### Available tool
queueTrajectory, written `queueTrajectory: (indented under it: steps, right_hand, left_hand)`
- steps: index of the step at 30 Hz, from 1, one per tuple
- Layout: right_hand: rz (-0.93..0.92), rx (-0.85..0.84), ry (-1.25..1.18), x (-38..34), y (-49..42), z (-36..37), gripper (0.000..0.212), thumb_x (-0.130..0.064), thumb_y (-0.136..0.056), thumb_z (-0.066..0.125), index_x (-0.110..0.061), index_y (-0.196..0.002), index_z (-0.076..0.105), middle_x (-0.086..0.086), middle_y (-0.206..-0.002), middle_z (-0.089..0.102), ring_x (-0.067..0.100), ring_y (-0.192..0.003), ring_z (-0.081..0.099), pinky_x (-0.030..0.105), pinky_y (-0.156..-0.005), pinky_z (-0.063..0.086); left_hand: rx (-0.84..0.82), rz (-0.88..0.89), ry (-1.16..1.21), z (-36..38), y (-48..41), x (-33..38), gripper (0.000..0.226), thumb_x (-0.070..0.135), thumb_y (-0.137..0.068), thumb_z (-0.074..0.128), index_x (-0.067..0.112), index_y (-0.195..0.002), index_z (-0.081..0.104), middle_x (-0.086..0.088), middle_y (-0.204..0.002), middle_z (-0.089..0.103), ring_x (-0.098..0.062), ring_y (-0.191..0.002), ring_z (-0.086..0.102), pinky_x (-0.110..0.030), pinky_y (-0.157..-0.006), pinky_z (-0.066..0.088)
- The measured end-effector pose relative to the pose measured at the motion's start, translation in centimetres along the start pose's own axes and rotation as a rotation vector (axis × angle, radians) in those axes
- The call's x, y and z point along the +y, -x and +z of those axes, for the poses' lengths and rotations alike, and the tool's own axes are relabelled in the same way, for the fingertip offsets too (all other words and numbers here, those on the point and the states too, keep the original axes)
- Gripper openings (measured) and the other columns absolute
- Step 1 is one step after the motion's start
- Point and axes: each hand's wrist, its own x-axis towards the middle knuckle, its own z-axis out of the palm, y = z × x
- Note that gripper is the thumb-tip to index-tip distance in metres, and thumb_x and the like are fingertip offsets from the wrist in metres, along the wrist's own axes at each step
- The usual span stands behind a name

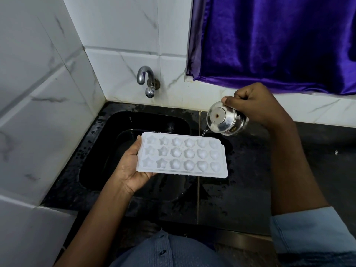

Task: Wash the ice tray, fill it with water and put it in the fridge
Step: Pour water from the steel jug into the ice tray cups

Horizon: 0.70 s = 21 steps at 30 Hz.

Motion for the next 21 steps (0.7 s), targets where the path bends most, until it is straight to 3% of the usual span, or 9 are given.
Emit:
queueTrajectory:
  steps: [4, 9, 21]
  right_hand:
    - [-0.007, -0.003, 0.005, -0.5, 0.1, 0.3, 0.056, -0.040, -0.093, 0.076, 0.002, -0.062, 0.054, 0.017, -0.056, 0.050, 0.012, -0.049, 0.044, 0.032, -0.058, 0.040]
    - [-0.002, -0.005, 0.013, -0.6, 0.0, 0.4, 0.056, -0.040, -0.093, 0.076, -0.003, -0.058, 0.052, 0.003, -0.050, 0.046, 0.011, -0.048, 0.042, 0.033, -0.057, 0.038]
    - [-0.011, -0.020, -0.002, -1.3, -0.7, 1.5, 0.055, -0.039, -0.092, 0.077, -0.008, -0.055, 0.050, -0.005, -0.047, 0.046, 0.009, -0.047, 0.043, 0.032, -0.056, 0.039]
  left_hand:
    - [0.005, -0.005, 0.000, -0.2, 0.1, -0.1, 0.059, 0.060, -0.105, 0.050, 0.013, -0.128, 0.078, -0.017, -0.142, 0.068, -0.035, -0.125, 0.070, -0.051, -0.090, 0.062]
    - [0.015, -0.006, -0.009, -0.2, 0.1, -0.2, 0.059, 0.060, -0.105, 0.050, 0.013, -0.127, 0.078, -0.017, -0.141, 0.069, -0.036, -0.125, 0.070, -0.051, -0.089, 0.063]
    - [0.032, -0.018, 0.010, 0.3, 0.1, -0.2, 0.060, 0.059, -0.106, 0.048, 0.012, -0.125, 0.079, -0.018, -0.140, 0.069, -0.036, -0.123, 0.071, -0.052, -0.087, 0.063]
